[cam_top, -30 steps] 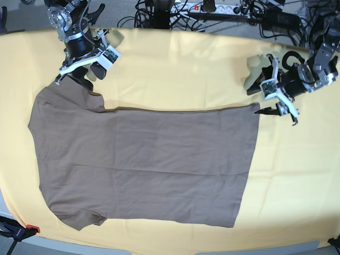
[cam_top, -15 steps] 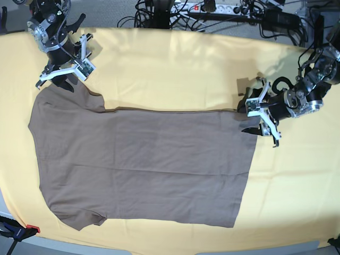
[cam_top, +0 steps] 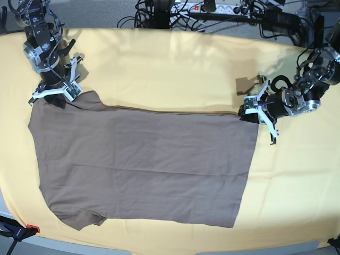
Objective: Fold the T-shirt properly
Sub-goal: 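Lower both grippers and grasp the shirt's shoulder corners, then pull both shoulder corners apart and lift to stretch the shirt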
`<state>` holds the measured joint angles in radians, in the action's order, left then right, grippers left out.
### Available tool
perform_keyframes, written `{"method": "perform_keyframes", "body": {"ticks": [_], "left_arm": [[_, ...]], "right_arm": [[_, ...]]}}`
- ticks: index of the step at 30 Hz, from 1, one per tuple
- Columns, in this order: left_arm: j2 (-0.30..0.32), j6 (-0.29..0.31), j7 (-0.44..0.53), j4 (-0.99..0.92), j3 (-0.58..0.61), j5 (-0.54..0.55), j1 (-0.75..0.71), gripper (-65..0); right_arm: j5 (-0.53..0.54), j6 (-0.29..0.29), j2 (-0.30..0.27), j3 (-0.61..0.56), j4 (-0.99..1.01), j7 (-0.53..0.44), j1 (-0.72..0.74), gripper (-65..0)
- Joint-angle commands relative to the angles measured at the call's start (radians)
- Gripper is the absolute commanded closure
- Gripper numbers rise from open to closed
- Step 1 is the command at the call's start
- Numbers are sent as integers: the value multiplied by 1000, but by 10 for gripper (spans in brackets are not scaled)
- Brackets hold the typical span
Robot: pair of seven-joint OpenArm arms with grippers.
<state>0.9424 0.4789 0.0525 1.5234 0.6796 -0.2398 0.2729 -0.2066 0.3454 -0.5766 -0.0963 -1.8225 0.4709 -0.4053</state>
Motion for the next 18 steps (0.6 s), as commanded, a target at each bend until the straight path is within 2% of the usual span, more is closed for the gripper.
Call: {"method": "perform_keyframes", "body": {"ticks": [1,2,3,5,11,14,16,18], "left_arm": [[20,8,-30,5,-6,-6,11,0],[23,8,-30,13,-6,-6,11,0],[26,8,-31,24,-6,-6,13,0],[41,8,-30,51,-6,10,13,0],[136,35,-31,198,-6,20,13,0],[194,44,-31,269,-6,22,10,0],[229,92,-31,299,-6,52,6,0],[253,172,-30,319,-6,101,4,0]], "right_arm": [[-9,4,-28,6,0,35,-1,-122],[-5,2,-39,6,-1,45,2,-17],[2,2,-51,6,-6,55,4,0],[45,-2,-75,6,-30,85,3,0],[180,-5,-129,6,-181,300,-4,0],[184,-4,-167,6,-235,312,-47,0],[184,-5,-181,6,-272,313,-89,0],[184,-5,-192,6,-303,315,-140,0]]}}
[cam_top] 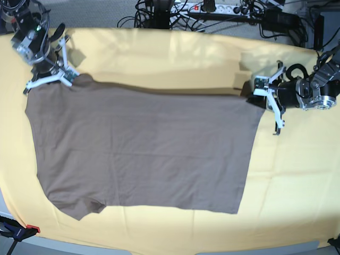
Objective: Fold the T-shirt properly
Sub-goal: 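Pull both shoulder corners apart and lift to stretch the shirt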
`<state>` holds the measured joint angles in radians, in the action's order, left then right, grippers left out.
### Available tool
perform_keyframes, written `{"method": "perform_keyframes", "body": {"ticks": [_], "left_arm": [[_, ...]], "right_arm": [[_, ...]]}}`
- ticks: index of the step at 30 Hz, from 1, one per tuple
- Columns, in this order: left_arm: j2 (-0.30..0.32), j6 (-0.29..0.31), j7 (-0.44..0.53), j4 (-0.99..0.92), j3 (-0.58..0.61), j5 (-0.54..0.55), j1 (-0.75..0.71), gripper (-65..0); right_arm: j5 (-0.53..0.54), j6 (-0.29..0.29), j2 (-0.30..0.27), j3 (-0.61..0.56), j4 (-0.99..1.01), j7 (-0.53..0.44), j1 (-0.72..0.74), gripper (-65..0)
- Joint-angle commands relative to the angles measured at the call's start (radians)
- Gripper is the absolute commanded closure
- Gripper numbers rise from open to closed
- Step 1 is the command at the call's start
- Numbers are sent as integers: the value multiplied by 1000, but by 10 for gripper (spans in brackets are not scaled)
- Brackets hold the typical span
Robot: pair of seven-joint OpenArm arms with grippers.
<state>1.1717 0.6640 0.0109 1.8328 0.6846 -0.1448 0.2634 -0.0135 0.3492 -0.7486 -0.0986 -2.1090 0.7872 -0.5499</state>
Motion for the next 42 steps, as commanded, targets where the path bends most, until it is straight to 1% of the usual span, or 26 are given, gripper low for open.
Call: {"method": "perform_keyframes", "body": {"ticks": [1,4,6,8,12,18,22,26,30,33,35,37,39,40,42], "left_arm": [[32,31,11,17,-11,27,11,0],[54,34,11,34,-11,66,-2,0],[74,34,11,47,-11,103,-29,0],[96,34,11,64,-11,117,-68,0],[143,34,10,108,-11,117,-148,0],[212,34,4,164,-11,120,-241,0],[233,34,-11,183,-11,121,-272,0],[229,34,-11,183,-11,120,-262,0],[216,34,-11,198,-12,116,-223,0],[188,34,-11,211,-13,116,-163,0],[159,34,-13,211,-13,109,-127,0],[127,34,-25,208,-13,74,-107,0],[87,34,-47,192,-13,51,-95,0],[66,19,-57,178,-13,43,-93,0],[25,-44,-73,145,-13,42,-93,0]], "right_arm": [[-13,-9,-20,8,-31,5,-21,0],[-16,-7,-19,8,-67,21,-92,0],[-17,-5,-20,8,-85,22,-134,0],[-26,8,-19,8,-96,24,-169,0],[-31,18,-23,8,-97,50,-214,0],[-46,13,-63,8,-97,67,-288,0],[-46,10,-66,8,-97,74,-333,0],[-52,-29,-66,8,-97,47,-333,0],[-149,-51,-66,8,-97,-34,-316,0],[-158,-54,-66,8,-97,-114,-277,0],[-140,-53,-66,8,-97,-164,-247,0],[-93,-49,-66,8,-93,-175,-209,0],[-42,-24,-66,8,-76,-179,-160,0],[-23,-14,-66,8,-59,-194,-133,0],[-7,-4,-66,8,-9,-218,-78,0]]}}
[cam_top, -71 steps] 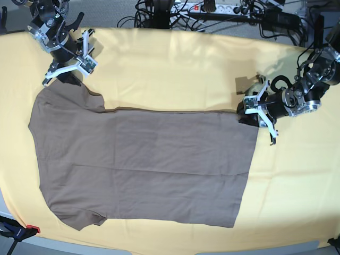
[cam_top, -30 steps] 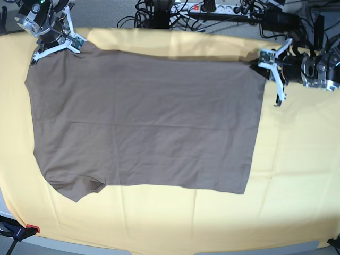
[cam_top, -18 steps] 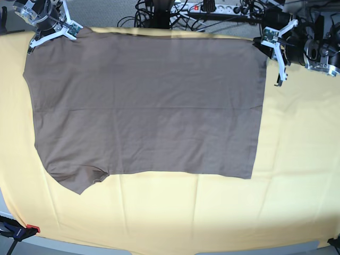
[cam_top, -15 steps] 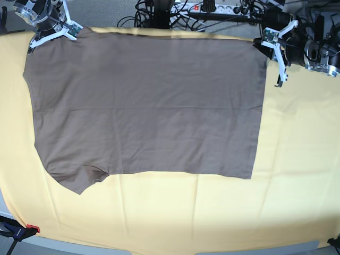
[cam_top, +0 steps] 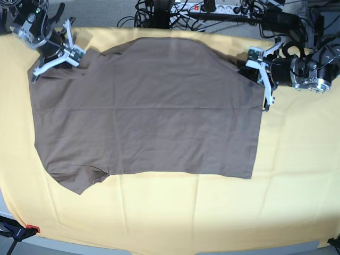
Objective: Fold the T-shirt properly
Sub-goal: 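Pull both shoulder corners apart and lift to stretch the shirt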
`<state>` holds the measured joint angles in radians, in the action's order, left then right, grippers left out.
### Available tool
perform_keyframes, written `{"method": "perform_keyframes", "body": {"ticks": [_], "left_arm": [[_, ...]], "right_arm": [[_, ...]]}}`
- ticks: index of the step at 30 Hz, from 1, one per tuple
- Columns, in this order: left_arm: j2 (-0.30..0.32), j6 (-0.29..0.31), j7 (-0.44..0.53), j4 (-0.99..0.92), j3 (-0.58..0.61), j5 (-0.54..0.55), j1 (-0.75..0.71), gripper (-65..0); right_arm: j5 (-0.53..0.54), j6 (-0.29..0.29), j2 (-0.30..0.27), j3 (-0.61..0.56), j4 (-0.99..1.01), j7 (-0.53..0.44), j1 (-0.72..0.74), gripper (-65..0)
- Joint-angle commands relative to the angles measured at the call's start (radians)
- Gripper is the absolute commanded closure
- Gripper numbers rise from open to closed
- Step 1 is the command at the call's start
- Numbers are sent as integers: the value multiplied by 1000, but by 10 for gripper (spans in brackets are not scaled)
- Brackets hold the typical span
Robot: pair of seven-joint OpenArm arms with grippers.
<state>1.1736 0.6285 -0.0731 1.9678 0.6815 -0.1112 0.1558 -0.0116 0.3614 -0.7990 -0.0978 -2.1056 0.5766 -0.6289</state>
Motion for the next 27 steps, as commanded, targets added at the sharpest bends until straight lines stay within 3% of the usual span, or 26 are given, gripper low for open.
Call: {"method": "perform_keyframes", "body": {"ticks": [1,5,7,13,20,27], "left_arm": [[5,-32,7,-10,-10,4,14,0],[-45,-111,-33,-77,-10,-35,14,0],[-45,-136,-41,-84,-10,-42,14,0],[-22,-119,-40,-71,-10,-34,14,0],[31,-121,-40,-26,-10,-34,14,0],[108,-121,-40,58,-10,-34,14,0]], "right_arm": [[-10,-9,-16,7,18,-13,29,0],[-10,41,-16,7,122,-8,120,0],[-5,67,-17,7,125,52,131,0],[132,172,-45,7,65,198,105,0],[142,166,-58,35,-43,233,14,0],[143,140,-57,204,-153,233,-138,0]]}}
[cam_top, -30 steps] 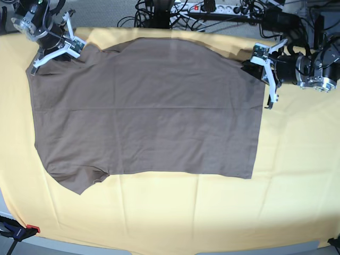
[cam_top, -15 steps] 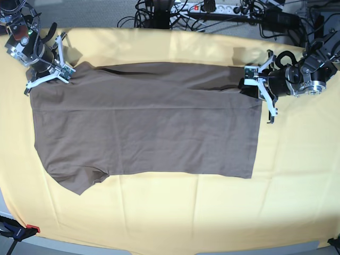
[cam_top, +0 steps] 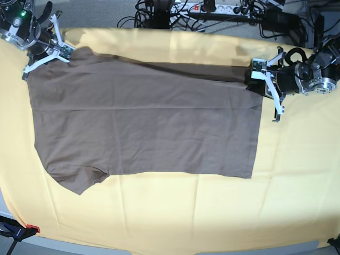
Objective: Fold the T-shirt properly
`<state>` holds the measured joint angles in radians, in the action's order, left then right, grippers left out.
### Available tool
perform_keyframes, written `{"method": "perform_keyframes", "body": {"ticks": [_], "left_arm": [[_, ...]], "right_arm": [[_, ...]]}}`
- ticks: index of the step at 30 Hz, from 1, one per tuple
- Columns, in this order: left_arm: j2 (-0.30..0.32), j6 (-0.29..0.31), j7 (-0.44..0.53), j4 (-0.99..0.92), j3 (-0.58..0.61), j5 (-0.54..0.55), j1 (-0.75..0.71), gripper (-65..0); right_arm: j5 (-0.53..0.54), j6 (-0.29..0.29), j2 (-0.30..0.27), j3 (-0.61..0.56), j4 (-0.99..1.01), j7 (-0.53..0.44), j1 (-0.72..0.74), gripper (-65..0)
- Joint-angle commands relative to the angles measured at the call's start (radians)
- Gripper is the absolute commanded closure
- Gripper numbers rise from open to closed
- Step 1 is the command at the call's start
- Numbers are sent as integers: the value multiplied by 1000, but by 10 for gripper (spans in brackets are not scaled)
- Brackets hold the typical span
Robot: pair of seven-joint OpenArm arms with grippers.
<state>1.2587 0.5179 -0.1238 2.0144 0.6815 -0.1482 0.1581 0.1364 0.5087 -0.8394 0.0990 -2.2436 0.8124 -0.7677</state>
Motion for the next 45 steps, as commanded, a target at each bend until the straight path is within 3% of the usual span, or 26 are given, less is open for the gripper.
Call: {"method": "perform_keyframes", "body": {"ticks": [1,9,16,28,32,39,43,45], "left_arm": [[33,-10,11,26,-10,3,12,0],[60,-11,10,80,-10,-29,11,0],[35,-103,5,62,-10,-88,12,0],[-79,-225,-96,24,-10,-88,11,0],[-81,-227,-105,24,-10,-88,11,0],[-81,-227,-124,24,-10,-87,11,0],[-80,-227,-125,24,-10,-87,11,0],[-73,-221,-124,24,-10,-87,11,0]], "right_arm": [[-5,-12,-17,36,-30,-3,-23,0],[100,-10,-16,151,-61,-55,-85,0],[100,14,-16,151,47,-232,-29,0],[285,96,-3,150,235,-245,206,0],[339,127,-3,150,287,-245,239,0],[339,136,-3,150,304,-243,245,0],[340,189,-3,150,291,-193,245,0],[375,189,-3,150,274,-132,245,0]]}}
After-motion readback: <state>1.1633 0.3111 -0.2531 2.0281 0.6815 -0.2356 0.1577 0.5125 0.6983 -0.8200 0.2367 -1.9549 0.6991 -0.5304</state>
